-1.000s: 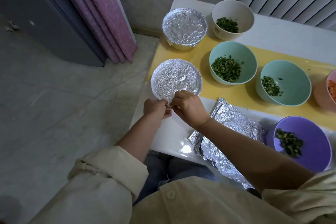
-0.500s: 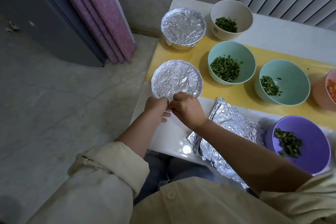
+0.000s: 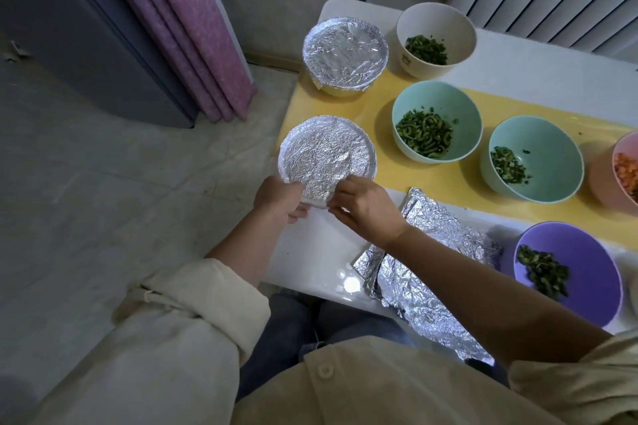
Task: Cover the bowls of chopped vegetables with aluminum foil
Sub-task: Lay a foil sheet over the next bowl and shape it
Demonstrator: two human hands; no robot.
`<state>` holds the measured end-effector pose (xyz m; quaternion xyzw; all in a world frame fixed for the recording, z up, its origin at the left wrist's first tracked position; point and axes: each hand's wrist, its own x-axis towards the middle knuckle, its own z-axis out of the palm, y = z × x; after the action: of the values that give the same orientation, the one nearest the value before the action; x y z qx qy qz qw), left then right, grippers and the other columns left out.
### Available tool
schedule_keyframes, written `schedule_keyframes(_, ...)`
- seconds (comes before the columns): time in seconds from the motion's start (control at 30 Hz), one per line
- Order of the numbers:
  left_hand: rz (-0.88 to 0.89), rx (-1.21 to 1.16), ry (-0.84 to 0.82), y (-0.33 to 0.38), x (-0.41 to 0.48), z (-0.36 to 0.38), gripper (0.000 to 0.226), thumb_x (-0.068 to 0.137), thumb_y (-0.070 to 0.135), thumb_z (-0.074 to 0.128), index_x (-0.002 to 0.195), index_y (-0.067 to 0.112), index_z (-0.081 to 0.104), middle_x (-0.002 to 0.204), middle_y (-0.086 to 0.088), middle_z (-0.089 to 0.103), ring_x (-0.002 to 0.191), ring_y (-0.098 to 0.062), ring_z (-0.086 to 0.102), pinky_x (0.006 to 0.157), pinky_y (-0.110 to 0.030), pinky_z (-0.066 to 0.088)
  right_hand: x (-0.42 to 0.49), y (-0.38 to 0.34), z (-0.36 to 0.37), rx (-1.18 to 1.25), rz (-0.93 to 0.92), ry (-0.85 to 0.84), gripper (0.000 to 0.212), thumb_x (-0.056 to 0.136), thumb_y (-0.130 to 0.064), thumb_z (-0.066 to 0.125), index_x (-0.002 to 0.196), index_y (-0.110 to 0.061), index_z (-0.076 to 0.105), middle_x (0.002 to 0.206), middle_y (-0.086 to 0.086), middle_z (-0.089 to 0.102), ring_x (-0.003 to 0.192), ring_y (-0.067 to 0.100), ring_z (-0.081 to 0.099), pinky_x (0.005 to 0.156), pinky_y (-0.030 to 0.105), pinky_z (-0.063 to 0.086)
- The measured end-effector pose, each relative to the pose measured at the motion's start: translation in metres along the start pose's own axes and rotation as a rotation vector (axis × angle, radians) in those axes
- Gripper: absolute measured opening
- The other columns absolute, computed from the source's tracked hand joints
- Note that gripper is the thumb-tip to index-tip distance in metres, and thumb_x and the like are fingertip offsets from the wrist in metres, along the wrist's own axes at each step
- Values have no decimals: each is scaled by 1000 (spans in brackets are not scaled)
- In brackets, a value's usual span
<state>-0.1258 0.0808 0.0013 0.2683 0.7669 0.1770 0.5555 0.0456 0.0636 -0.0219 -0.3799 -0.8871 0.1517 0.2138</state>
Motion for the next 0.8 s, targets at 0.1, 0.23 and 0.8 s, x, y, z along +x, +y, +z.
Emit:
schedule_keyframes(0.1,-57,-71,-36,-4,-8,5,15,94,21,52,94,7,58,79,-13,67,63,-27,63,60,-29,50,2,-1,3,2,19,10,17,89,-13,58,75,-8,66,75,7,58,70,29,55,61,36,45)
schedule_keyframes(0.23,-59,-160,-58,-12,-14,21,27,99,8,38,112,1,60,75,-8,65,62,-21,63,63,-29,53,6,-6,8,12,21,4,21,90,-14,54,73,-6,64,73,8,56,69,29,54,60,36,42)
schedule_keyframes(0.8,-109,-220,-52,-9,-14,21,25,95,5,35,106,1,58,75,-12,67,69,-22,69,72,-35,57,9,-11,14,16,32,36,21,89,-14,56,72,-6,66,73,8,58,68,29,55,57,37,46)
